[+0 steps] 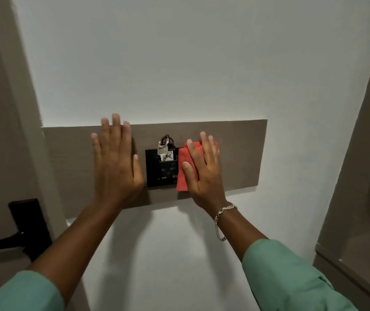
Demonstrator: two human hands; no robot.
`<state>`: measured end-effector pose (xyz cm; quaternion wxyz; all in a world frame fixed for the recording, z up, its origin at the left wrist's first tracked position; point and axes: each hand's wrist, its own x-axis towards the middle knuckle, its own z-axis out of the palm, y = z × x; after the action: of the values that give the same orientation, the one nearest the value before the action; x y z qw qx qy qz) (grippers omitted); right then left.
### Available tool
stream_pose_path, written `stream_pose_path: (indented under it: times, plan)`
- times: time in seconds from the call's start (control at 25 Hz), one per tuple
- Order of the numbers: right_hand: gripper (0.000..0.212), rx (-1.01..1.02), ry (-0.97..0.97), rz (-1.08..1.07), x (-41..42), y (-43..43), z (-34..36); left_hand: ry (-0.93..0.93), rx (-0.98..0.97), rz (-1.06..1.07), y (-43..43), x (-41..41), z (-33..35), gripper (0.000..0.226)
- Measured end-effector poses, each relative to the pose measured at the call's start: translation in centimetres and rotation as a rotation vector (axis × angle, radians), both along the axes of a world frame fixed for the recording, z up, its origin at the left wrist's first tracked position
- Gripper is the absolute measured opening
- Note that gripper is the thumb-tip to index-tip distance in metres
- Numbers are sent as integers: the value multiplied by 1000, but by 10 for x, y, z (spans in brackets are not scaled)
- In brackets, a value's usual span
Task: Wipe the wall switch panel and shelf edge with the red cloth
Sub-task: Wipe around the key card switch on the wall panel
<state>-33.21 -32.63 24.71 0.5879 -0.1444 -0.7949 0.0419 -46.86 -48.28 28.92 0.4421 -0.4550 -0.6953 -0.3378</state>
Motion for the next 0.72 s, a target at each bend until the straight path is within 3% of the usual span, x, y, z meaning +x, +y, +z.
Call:
stream_pose_path:
  times: [0.12,0.24,0.36,0.52,0.72]
  plan:
    - [52,72,-38,-116,-12,14,-6,174,-149,186,12,-32,-14,75]
    - [51,125,30,-119,-12,35,-13,266,-101,289,22,-42,-21,76]
    - [48,-33,151,-117,-27,26,-8,285,-59,308,26,-42,-23,77]
    - [46,278,55,-64,-16,42,-8,298,-40,320,27,-42,-22,77]
    - [41,222,114,-67,-25,37,-5,325,-42,390,29,-43,-23,75]
